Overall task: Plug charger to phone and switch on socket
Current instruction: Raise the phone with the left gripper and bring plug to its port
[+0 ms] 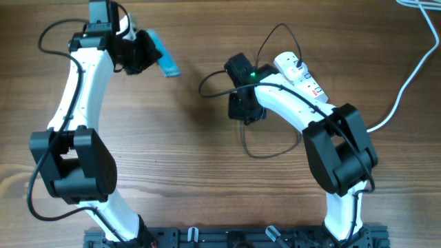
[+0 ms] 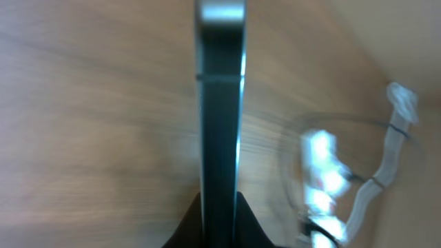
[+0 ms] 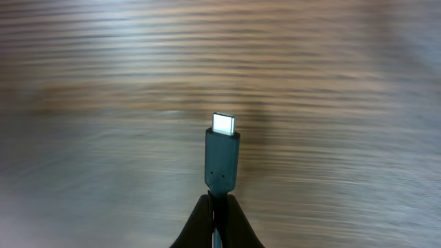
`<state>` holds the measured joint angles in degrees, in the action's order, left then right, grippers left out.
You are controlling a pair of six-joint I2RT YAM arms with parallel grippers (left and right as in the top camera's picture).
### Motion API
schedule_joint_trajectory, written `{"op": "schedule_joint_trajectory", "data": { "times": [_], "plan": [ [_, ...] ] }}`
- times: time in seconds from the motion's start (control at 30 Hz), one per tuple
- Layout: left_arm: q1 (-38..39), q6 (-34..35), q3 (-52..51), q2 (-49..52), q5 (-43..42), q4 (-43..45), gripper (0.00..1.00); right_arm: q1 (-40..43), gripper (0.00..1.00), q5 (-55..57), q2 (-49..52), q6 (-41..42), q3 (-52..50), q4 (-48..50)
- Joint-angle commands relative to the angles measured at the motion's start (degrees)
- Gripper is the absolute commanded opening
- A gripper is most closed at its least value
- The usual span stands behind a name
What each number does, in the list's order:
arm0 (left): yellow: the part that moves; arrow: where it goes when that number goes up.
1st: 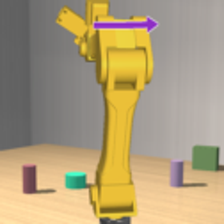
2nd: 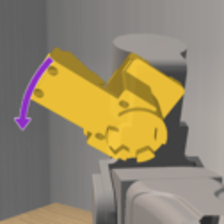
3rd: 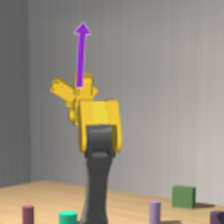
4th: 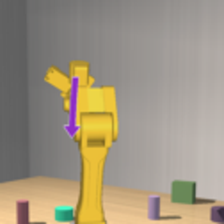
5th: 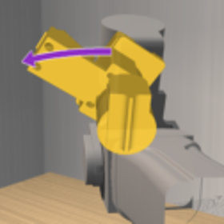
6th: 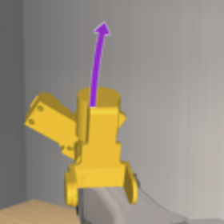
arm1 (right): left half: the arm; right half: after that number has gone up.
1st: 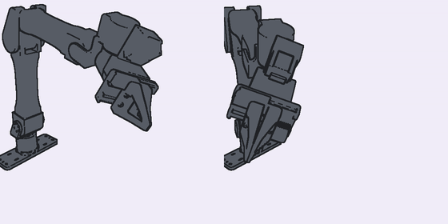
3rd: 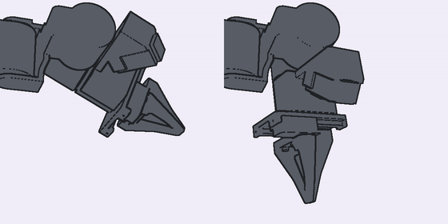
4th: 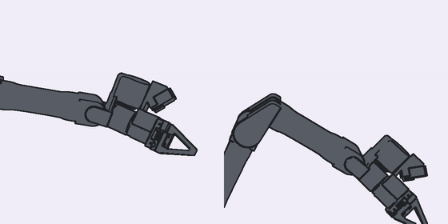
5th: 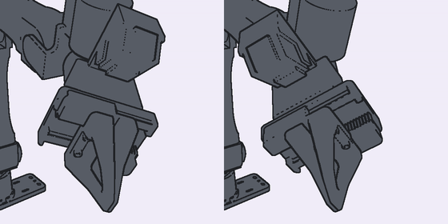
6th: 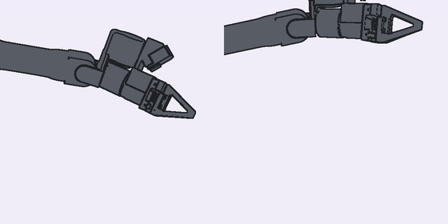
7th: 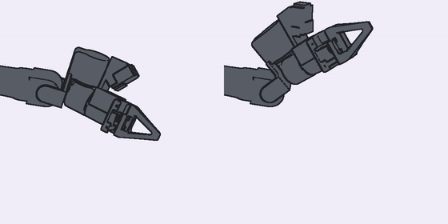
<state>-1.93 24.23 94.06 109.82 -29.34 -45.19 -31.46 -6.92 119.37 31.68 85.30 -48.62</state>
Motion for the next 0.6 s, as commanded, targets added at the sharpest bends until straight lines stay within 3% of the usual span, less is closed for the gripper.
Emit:
{"op": "schedule_joint_trajectory", "data": {
  "times": [0.0,0.2,0.33,0.43,0.57],
  "plan": [
    [0.2,-9.5,0.5,-1.2,-26.7,7.7,0.04,-0.1,0.04,-14.7,-7.6,-11.7,3.7,0.2],
    [2.0,-10.6,0.5,-1.2,-35.8,14.0,0.04,-0.3,0.04,-15.4,-22.8,-15.1,3.7,1.3],
    [4.9,-11.8,0.5,-1.2,-38.2,16.7,0.04,-1.8,0.05,-14.8,-23.8,-15.1,3.6,1.5],
    [4.9,-7.0,0.5,-1.2,-38.8,19.1,0.04,-5.7,0.04,-4.5,-23.8,-12.5,3.6,1.9],
    [4.9,-7.3,0.5,-1.2,-45.7,21.0,0.04,-6.6,0.04,0.8,-23.8,-9.1,3.6,3.1]
  ]
}}
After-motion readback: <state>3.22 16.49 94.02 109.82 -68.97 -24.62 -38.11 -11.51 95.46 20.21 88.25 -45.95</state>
